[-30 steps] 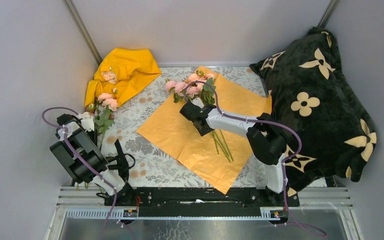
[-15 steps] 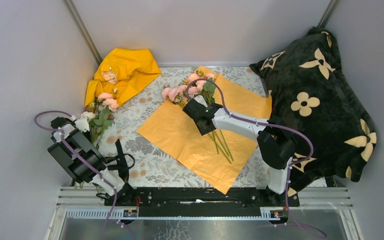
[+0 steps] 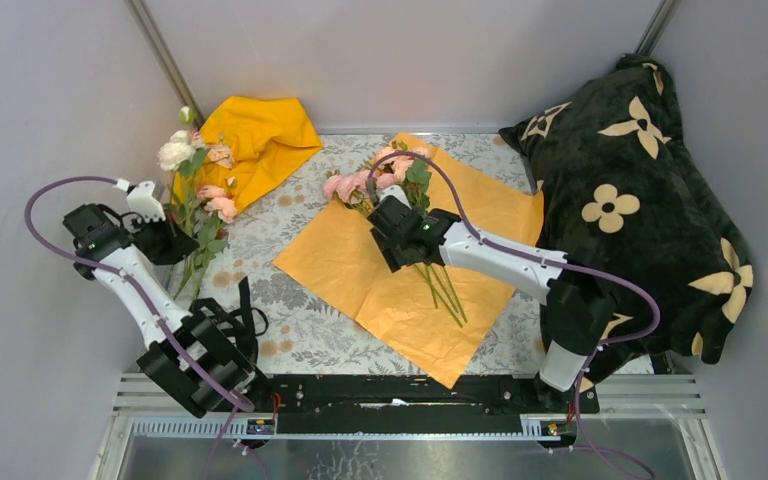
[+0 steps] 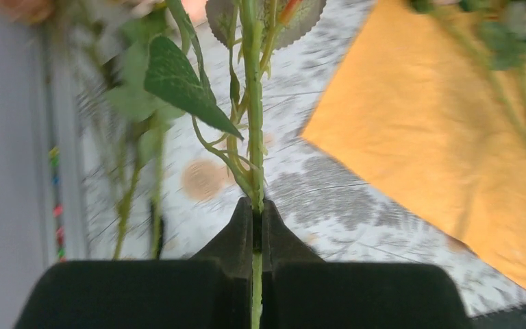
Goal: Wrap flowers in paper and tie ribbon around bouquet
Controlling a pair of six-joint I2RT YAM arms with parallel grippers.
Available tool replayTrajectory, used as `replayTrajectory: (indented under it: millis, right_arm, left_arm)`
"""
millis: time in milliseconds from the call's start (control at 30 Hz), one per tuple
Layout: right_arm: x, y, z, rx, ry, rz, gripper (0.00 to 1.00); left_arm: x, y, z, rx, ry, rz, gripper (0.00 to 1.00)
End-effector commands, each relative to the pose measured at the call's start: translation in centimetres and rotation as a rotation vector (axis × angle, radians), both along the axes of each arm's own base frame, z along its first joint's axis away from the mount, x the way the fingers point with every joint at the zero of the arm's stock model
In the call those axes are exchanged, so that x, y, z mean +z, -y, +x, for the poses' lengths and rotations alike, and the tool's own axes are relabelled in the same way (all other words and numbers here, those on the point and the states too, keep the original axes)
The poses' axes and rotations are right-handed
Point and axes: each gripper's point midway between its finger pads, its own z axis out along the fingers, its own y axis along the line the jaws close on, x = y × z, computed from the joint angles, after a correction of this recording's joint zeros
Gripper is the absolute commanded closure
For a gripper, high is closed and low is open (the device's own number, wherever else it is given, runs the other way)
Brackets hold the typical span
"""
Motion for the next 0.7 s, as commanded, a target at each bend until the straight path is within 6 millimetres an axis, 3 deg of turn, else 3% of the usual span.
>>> replayTrajectory:
  millis: [0, 167, 267, 367, 500, 667]
  right_arm:
    - [4.5, -6.9, -2.4, 0.259, 0.077, 0.219, 0.29]
    - [11.1, -16.5, -7.1, 0.597, 0.159, 0.587, 0.26]
    - [15.3, -19.5, -7.9, 0.665, 0.230, 0.784, 0.23]
    - [18.5, -21.1, -8.2, 0.696, 0.278, 0.913, 0.15]
    - [20.4, -23.1, -8.9, 0.744, 0.249, 1.010, 0.01]
    - [21.1, -23.9, -8.0, 0.698, 0.278, 1.058, 0.00]
  left_arm:
    - [5.6, 7.2, 1.0, -0.218, 0.177, -0.193, 1.00]
    - [13.6, 10.4, 2.6, -0.239, 0.379, -0.336, 1.00]
    - [18.6, 9.7, 3.7, -0.121, 0.527, -0.241, 1.00]
    - [21.8, 11.5, 3.3, -0.151, 0.609, -0.261, 1.00]
    - [21.2, 16.6, 2.9, -0.288, 0.517, -0.435, 1.00]
    - [19.2, 20.7, 2.2, -0.386, 0.418, -0.529, 1.00]
